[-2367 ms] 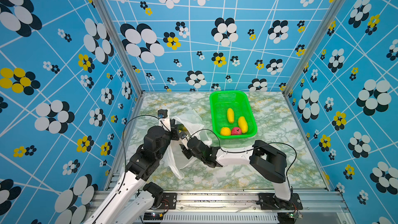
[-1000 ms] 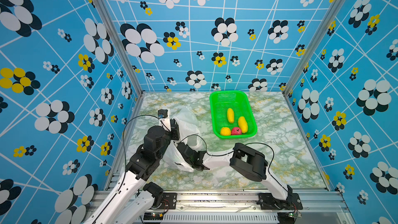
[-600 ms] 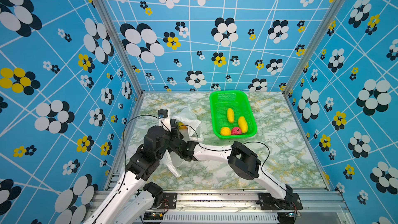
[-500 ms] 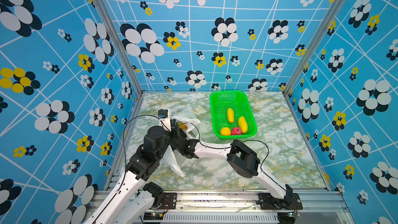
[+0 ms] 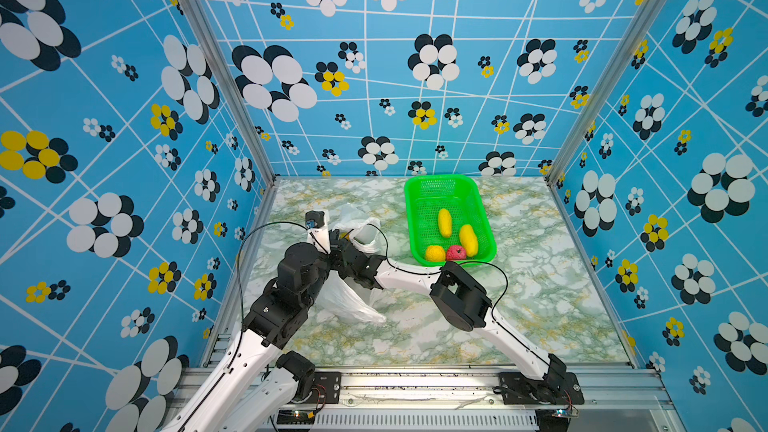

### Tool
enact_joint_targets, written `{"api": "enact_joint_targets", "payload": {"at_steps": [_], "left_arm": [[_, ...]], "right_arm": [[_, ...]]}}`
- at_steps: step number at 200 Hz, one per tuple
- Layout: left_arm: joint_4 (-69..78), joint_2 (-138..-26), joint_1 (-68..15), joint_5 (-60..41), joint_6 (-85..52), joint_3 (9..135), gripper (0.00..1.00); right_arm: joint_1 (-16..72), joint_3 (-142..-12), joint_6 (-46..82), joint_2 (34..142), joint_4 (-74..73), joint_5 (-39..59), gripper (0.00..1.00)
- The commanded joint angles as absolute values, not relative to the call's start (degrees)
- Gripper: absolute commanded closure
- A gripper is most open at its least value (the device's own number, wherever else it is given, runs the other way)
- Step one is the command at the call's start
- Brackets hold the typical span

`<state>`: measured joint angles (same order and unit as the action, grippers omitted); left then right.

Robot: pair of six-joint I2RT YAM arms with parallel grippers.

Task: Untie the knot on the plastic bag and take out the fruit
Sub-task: 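Close the right gripper on the grooved fruit and lift it, then carry the grooved fruit with the right gripper over the basket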

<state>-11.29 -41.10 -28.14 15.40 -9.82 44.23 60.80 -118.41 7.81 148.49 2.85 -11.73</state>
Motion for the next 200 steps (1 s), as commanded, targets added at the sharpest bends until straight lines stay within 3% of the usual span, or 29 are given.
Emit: {"api": "enact_joint_targets", "payload": {"at_steps": [1, 25, 69, 118, 200], "left_arm": [[-10.63, -40.43, -28.13, 14.76, -10.01, 43.24, 1.0], [-10.63, -40.43, -28.12, 15.01, -10.04, 43.24, 1.0], [-10.37, -40.74, -28.12, 15.46, -10.02, 43.22, 1.0], [-10.11, -42.25, -28.12, 15.77, -9.82, 43.59, 1.0], [-10.5, -42.9, -28.12, 16.1, -9.78, 44.0, 1.0]], "right_arm": [[60.89, -120.34, 7.42, 149.68, 5.21, -8.92, 0.26], [60.9, -118.22, 7.42, 147.94, 3.98, -8.41, 0.46], [61.75, -102.04, 7.5, 135.91, -5.43, -12.91, 0.6], [64.63, -77.32, 5.26, 118.52, -23.84, -16.39, 0.66], [66.3, -55.72, 2.99, 102.13, -39.25, -19.49, 0.73]]}}
